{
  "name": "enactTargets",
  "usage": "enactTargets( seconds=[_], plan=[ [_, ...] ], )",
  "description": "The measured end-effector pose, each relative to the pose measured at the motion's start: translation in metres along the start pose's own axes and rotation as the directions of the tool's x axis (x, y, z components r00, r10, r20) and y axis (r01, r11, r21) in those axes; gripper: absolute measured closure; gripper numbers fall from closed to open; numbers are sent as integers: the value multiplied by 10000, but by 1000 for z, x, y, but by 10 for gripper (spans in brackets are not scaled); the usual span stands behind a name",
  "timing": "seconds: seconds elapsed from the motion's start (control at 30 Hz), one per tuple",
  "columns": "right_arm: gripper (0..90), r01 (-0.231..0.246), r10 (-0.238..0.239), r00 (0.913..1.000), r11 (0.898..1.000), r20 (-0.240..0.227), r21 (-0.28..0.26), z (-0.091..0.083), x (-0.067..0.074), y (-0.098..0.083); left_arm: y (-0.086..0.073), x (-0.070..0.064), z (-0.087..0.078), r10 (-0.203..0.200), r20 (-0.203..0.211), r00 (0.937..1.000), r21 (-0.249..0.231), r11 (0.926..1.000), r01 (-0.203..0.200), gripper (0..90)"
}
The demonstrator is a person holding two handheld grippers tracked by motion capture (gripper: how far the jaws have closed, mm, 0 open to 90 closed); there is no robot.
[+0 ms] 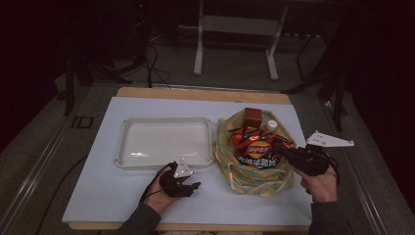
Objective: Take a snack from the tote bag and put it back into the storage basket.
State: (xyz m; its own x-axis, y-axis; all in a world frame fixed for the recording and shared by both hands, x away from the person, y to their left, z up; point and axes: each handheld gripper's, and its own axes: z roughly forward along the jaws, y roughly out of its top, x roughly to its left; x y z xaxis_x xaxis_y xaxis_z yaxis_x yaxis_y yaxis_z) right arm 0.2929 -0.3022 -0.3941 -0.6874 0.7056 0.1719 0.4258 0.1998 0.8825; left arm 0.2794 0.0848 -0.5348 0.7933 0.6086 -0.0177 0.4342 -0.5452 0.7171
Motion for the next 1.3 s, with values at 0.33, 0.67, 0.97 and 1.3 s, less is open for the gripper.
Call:
enactTargets(
  seconds=[0.33, 0.67, 0.97, 1.3],
  plan=[
    [897, -300, 283, 9992, 9974, -274, -656, -6, 1, 13, 0, 0, 1, -11, 16, 10000, 42, 10000, 11, 495],
    [897, -464, 434, 9985, 9938, -321, -1007, -8, 0, 21, 0, 0, 1, 2, 21, 10000, 39, 10000, -3, 495],
    [898, -676, 626, 9972, 9888, -418, -1333, -9, -1, 31, 0, 0, 1, -3, 27, 10000, 44, 10000, 3, 494],
    [899, -629, 577, 9977, 9844, -361, -1642, -12, 2, 43, 0, 0, 1, 11, 55, 10000, 55, 10000, -11, 494]
  ],
)
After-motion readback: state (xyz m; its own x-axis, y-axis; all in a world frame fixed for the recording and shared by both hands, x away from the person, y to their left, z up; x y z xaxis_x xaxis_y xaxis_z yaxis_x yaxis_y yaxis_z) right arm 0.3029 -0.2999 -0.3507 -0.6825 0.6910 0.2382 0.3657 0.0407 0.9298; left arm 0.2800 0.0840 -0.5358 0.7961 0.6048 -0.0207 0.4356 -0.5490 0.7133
